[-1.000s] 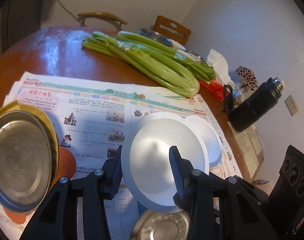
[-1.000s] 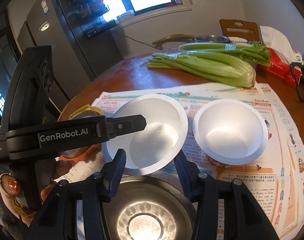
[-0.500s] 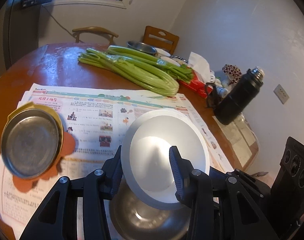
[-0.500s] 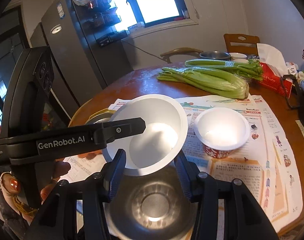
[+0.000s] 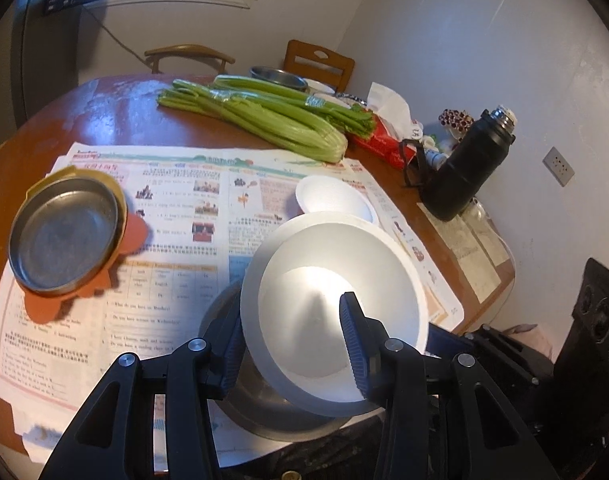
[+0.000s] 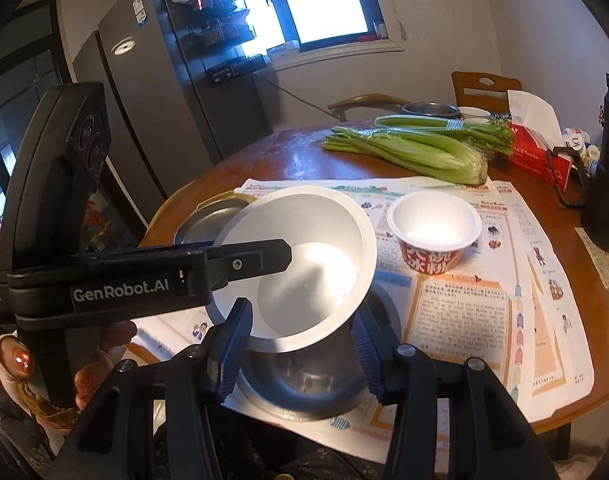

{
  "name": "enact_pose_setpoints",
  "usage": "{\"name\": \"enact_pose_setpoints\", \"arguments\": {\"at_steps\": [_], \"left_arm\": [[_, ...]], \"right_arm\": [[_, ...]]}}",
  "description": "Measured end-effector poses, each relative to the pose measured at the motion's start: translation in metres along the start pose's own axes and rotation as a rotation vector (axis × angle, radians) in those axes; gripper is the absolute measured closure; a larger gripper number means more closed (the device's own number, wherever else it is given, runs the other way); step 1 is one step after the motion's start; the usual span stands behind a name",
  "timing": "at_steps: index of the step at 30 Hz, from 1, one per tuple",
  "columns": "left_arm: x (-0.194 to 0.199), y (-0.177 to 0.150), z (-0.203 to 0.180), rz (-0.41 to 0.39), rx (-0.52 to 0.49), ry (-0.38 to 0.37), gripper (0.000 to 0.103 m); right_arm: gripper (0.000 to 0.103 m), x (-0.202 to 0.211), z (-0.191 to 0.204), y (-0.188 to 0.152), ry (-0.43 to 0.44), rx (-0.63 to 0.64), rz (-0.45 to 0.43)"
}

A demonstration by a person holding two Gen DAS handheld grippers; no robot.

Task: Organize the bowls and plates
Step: 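Lift the white bowl with the left tool and lower it into the steel bowl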

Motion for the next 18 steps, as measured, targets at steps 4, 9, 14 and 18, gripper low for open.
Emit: {"name": "enact_pose_setpoints", "arguments": {"at_steps": [4,9,14,18], "left_arm": [[-0.004,-0.007,0.000,0.020,0.010,0.015,0.058],[-0.007,-0.011,-0.001,0.039,0.011,0.035,0.058],[-0.017,-0.015,0.000,0.069,0.012,0.060,0.058],[-0.026,-0.018,0.002,0.094,0.018,0.067,0.058]], "right_arm": [[0.052,0.004,0.001,-0.005,-0.001,0.013,0.005],[0.052,-0.001,-0.001,-0.011,-0.003,0.014,0.029],[0.052,-0.012,-0.006,-0.018,0.004,0.006,0.061],[0.052,-0.016,-0.011,-0.021,0.015,-0.003,0.075]]}}
Point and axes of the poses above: each gripper's, at about its wrist camera, not at the fingertips, and x roughly against the way its jaws point, z to its left, y to its top, the point moved 3 cm from there along -x, roughly the way its jaws point, and after that the axes turned 10 degrees about -x, right-handed, at the moved point
